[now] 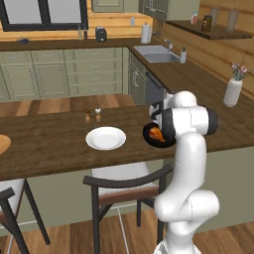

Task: Pick the chicken drumstick and bell pepper from their plates and place them in the bowl. Then put the bowl in the fridge.

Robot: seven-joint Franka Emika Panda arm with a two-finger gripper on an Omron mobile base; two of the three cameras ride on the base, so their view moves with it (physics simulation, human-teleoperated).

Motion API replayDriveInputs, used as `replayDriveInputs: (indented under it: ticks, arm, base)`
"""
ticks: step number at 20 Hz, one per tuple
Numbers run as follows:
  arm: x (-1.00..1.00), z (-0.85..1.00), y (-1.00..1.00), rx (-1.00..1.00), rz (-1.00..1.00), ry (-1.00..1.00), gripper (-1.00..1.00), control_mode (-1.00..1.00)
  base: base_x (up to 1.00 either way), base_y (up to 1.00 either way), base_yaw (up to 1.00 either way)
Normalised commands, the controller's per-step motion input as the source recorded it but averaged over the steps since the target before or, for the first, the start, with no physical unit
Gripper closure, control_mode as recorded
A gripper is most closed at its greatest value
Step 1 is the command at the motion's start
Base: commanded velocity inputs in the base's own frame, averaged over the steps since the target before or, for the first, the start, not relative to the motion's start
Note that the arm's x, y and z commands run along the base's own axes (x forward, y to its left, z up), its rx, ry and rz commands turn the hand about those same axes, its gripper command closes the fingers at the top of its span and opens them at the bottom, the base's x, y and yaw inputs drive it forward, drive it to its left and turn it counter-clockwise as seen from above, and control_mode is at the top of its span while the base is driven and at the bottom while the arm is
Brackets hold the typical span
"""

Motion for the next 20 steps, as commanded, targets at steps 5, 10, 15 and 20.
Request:
replayDriveInputs:
  ticks: [5, 10, 15, 20]
  arm:
    - [-0.53, 0.39, -0.07, 0.0, 0.07, 0.0, -1.0, -1.0]
    - [-0.74, 0.0, 0.06, 0.0, 0.04, 0.0, -1.0, -1.0]
    - [-0.12, -0.24, 0.16, 0.0, 0.01, 0.02, -1.0, -1.0]
    - [0.22, -0.17, 0.0, 0.0, 0.0, 0.01, -1.0, -1.0]
  base:
    - [0.0, 0.0, 0.0]
    - [0.0, 0.0, 0.0]
    - [0.0, 0.0, 0.0]
    - [0.0, 0.0, 0.0]
